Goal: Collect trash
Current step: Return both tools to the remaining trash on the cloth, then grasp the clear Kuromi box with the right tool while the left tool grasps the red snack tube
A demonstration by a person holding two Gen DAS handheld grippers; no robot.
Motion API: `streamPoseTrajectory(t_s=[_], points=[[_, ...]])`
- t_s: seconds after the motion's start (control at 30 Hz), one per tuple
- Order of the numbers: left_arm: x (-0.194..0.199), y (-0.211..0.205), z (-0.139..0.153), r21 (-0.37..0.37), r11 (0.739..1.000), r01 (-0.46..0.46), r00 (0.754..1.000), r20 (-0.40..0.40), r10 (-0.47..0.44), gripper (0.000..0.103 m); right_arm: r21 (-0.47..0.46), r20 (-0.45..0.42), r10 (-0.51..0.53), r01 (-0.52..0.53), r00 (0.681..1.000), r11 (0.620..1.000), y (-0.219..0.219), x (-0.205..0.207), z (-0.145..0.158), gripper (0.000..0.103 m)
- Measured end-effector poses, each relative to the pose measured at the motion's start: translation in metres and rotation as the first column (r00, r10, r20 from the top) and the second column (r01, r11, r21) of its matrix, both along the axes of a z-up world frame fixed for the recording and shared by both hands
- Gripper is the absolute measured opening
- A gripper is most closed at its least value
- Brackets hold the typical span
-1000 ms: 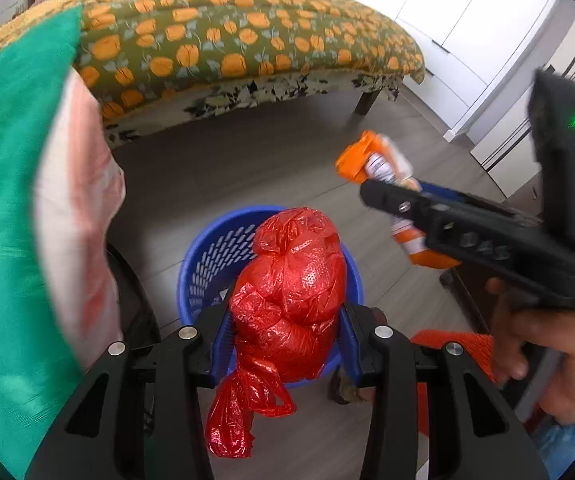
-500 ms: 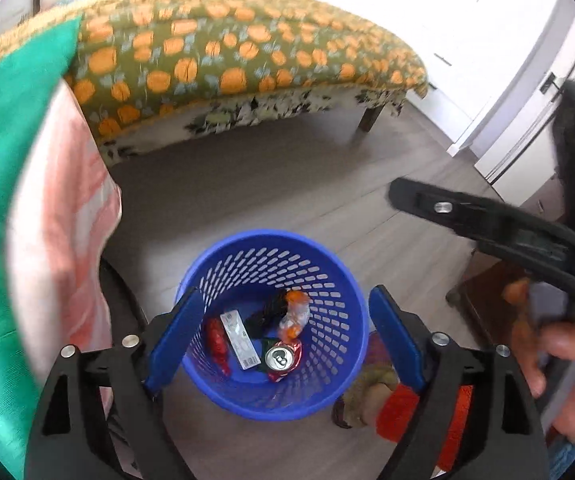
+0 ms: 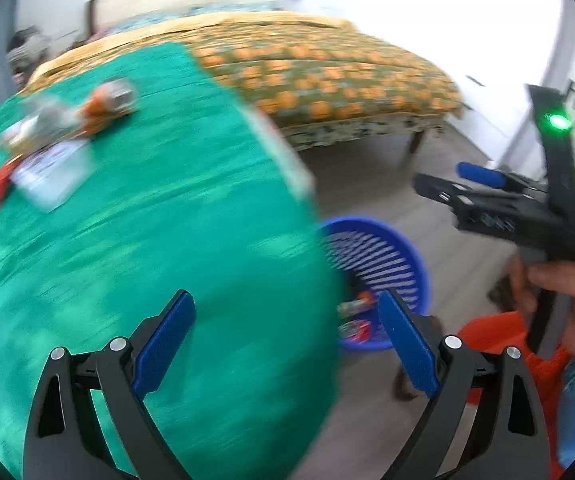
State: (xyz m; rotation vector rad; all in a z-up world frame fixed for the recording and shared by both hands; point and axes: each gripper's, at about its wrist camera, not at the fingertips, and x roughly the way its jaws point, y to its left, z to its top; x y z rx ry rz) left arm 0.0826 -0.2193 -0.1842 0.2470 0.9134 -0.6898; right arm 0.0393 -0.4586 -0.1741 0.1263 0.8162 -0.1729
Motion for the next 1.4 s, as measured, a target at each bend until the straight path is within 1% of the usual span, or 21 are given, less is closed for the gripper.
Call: streamPoseTrajectory(t_s=[0.07, 0.13, 0.23, 0.33, 0.4, 0.53, 0.6, 0.7, 0.77, 0.8, 0.83, 0.93, 1.0, 1.07, 1.13, 1.2, 1.27, 1.3, 1.33, 1.37, 1.4], points=[[0.005, 0.035, 0.003, 0.017, 0.998, -0.064, 0.998, 0.012, 0.064, 0.092, -0.041, 0.004, 0.098, -0.098, 0.995, 0.994, 0.040, 0.004, 0.002, 0.089], [0.013, 0.068, 0.007, 0.022, 0.993, -0.120, 0.993, 0.021, 0.119, 0.092, -0.052, 0.002, 0.165, -0.164, 0.986, 0.985, 0.071, 0.008, 0.003, 0.089], [0.025, 0.107, 0.010, 0.036, 0.983, -0.180, 0.983, 0.037, 0.179, 0.093, -0.028, 0.006, 0.263, -0.262, 0.965, 0.965, 0.119, 0.015, 0.007, 0.089], [0.042, 0.145, 0.013, 0.063, 0.968, -0.245, 0.968, 0.064, 0.241, 0.093, -0.001, 0.010, 0.324, -0.324, 0.946, 0.946, 0.154, 0.022, 0.009, 0.089], [0.058, 0.169, 0.016, 0.065, 0.957, -0.284, 0.957, 0.075, 0.279, 0.093, 0.018, 0.004, 0.361, -0.361, 0.932, 0.932, 0.177, 0.029, 0.009, 0.089], [0.089, 0.203, 0.020, 0.074, 0.940, -0.332, 0.941, 0.098, 0.325, 0.093, 0.029, -0.025, 0.401, -0.400, 0.916, 0.916, 0.205, 0.042, 0.004, 0.089], [0.107, 0.220, 0.019, 0.091, 0.930, -0.355, 0.933, 0.100, 0.346, 0.093, 0.038, -0.037, 0.409, -0.408, 0.912, 0.912, 0.212, 0.051, 0.003, 0.089], [0.124, 0.239, 0.011, 0.125, 0.912, -0.390, 0.920, 0.089, 0.381, 0.093, 0.043, -0.060, 0.417, -0.415, 0.907, 0.909, 0.214, 0.072, 0.004, 0.089], [0.131, 0.247, 0.001, 0.126, 0.908, -0.399, 0.917, 0.058, 0.394, 0.094, 0.040, -0.072, 0.423, -0.421, 0.903, 0.906, 0.213, 0.089, 0.006, 0.089], [0.132, 0.251, 0.001, 0.100, 0.910, -0.403, 0.915, 0.040, 0.401, 0.094, 0.036, -0.079, 0.427, -0.425, 0.901, 0.904, 0.214, 0.100, 0.007, 0.089], [0.134, 0.251, 0.001, 0.094, 0.911, -0.401, 0.916, 0.036, 0.399, 0.095, 0.029, -0.084, 0.433, -0.432, 0.898, 0.902, 0.216, 0.111, 0.008, 0.089], [0.135, 0.249, -0.001, 0.114, 0.910, -0.399, 0.917, 0.046, 0.397, 0.097, 0.021, -0.085, 0.464, -0.464, 0.882, 0.886, 0.221, 0.142, 0.013, 0.089], [0.136, 0.250, -0.001, 0.114, 0.908, -0.404, 0.915, 0.043, 0.401, 0.098, 0.035, -0.089, 0.490, -0.488, 0.867, 0.872, 0.228, 0.165, 0.017, 0.089], [0.136, 0.250, -0.001, 0.110, 0.908, -0.404, 0.915, 0.039, 0.402, 0.098, 0.022, -0.091, 0.501, -0.501, 0.861, 0.865, 0.236, 0.186, 0.017, 0.089], [0.137, 0.249, -0.001, 0.109, 0.908, -0.404, 0.915, 0.038, 0.402, 0.098, -0.001, -0.101, 0.514, -0.517, 0.852, 0.856, 0.246, 0.207, 0.014, 0.090], [0.137, 0.250, -0.001, 0.109, 0.908, -0.403, 0.915, 0.038, 0.402, 0.098, -0.005, -0.137, 0.526, -0.531, 0.840, 0.847, 0.255, 0.223, 0.007, 0.090], [0.137, 0.250, -0.001, 0.108, 0.909, -0.403, 0.915, 0.036, 0.402, 0.098, -0.013, -0.148, 0.522, -0.530, 0.840, 0.848, 0.260, 0.233, 0.005, 0.089], [0.137, 0.249, -0.002, 0.108, 0.909, -0.403, 0.915, 0.036, 0.402, 0.098, -0.005, -0.141, 0.519, -0.525, 0.843, 0.851, 0.260, 0.235, 0.005, 0.084], [0.136, 0.249, -0.002, 0.108, 0.909, -0.403, 0.915, 0.036, 0.402, 0.098, 0.008, -0.128, 0.516, -0.519, 0.847, 0.855, 0.259, 0.235, 0.007, 0.077], [0.136, 0.249, -0.002, 0.108, 0.909, -0.403, 0.915, 0.036, 0.402, 0.098, 0.017, -0.120, 0.515, -0.517, 0.849, 0.856, 0.259, 0.234, 0.008, 0.068], [0.137, 0.249, -0.002, 0.108, 0.909, -0.403, 0.915, 0.036, 0.402, 0.098, 0.023, -0.119, 0.517, -0.518, 0.848, 0.855, 0.259, 0.231, 0.009, 0.068]])
